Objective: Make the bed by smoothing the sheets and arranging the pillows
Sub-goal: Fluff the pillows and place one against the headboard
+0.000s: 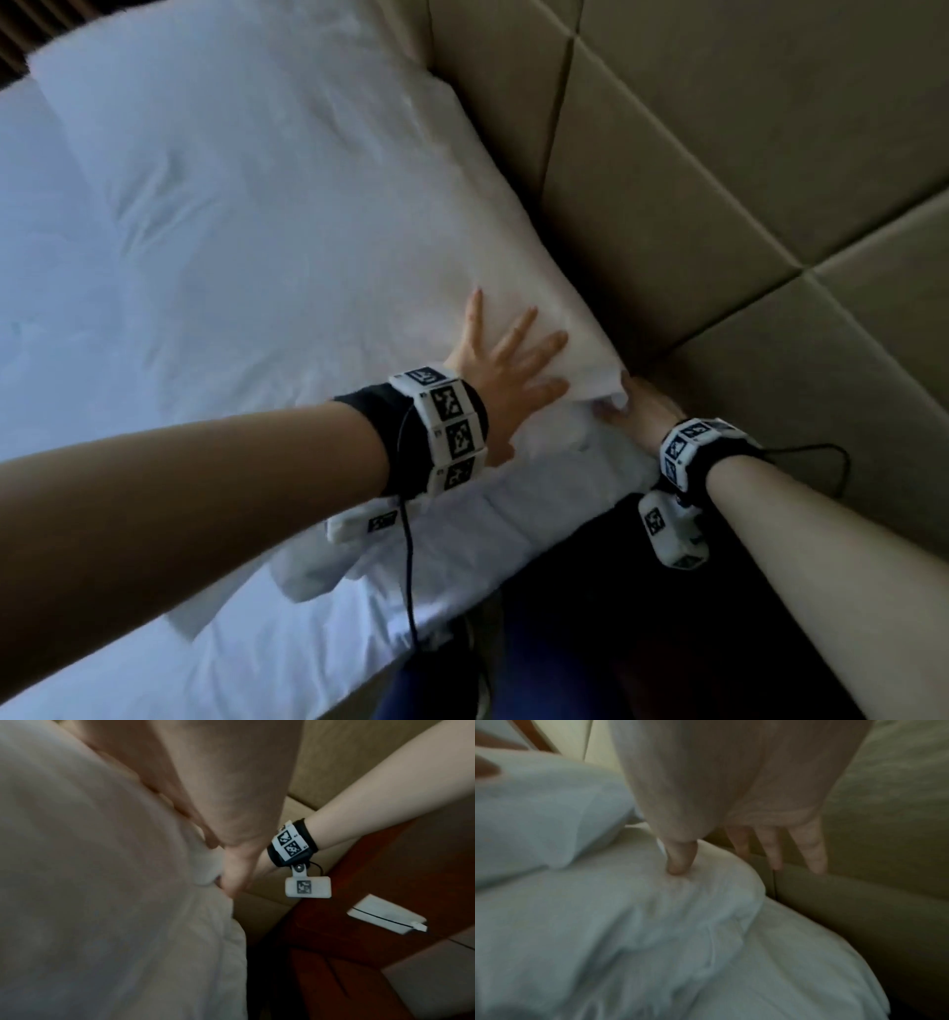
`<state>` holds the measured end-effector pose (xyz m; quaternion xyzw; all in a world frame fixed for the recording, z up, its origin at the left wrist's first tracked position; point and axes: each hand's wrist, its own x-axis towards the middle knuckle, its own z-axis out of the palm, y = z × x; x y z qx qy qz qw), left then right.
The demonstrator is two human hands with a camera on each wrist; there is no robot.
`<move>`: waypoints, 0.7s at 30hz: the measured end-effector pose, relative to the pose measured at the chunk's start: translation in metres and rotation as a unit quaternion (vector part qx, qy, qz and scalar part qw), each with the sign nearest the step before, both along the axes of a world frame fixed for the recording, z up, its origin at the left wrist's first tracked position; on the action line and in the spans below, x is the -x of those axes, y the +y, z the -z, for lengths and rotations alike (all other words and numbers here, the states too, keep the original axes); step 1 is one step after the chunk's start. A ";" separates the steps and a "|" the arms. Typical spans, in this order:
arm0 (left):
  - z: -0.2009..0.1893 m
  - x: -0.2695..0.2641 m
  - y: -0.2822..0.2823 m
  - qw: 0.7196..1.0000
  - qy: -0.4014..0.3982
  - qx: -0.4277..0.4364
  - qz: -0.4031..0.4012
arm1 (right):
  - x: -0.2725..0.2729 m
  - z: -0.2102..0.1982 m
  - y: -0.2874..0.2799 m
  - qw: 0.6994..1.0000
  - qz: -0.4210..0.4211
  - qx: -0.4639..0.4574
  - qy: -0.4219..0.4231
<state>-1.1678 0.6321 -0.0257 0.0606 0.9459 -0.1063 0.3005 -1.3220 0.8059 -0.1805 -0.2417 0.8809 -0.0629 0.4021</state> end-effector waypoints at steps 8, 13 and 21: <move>0.060 -0.011 0.035 0.987 0.107 0.122 -0.013 | -0.040 0.064 0.035 0.977 0.082 0.191 0.054; 0.071 0.000 0.036 0.986 0.104 0.133 0.002 | -0.047 0.077 0.018 0.924 0.204 0.307 0.103; 0.049 0.012 0.034 0.986 0.118 0.112 -0.029 | -0.015 0.012 -0.007 0.839 0.387 0.351 0.153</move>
